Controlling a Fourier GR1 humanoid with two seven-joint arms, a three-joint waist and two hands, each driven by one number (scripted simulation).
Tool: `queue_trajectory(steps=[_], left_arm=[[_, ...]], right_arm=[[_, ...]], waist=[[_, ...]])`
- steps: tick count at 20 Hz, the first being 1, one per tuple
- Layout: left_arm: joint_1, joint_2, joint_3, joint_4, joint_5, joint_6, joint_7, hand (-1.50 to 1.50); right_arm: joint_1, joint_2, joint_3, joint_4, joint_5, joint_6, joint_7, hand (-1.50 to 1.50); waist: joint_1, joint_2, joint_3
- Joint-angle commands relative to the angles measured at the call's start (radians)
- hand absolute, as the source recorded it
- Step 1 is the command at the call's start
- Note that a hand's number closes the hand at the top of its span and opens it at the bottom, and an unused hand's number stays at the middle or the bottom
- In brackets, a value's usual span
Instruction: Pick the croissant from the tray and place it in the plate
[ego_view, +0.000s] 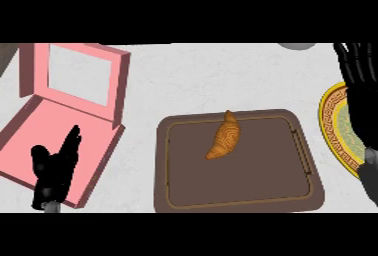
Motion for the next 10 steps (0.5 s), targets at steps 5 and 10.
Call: queue_trajectory(steps=[5,10], left_arm=[[0.047,-0.02,-0.044,-0.033,0.022,-0.077,0.006,0.0],[0.057,-0.061,-0.064,-0.098,0.047,-0.071,0.021,0.0]], right_arm=[[-0.117,-0.133,0.0,0.099,0.247,-0.241,0.291,1.5],[0.019,-0.232,0.035,0.176,0.534,-0.464,0.411,-1.5]], waist=[[0.025,-0.031,-0.006],[-0.034,-0.041,-0.01]])
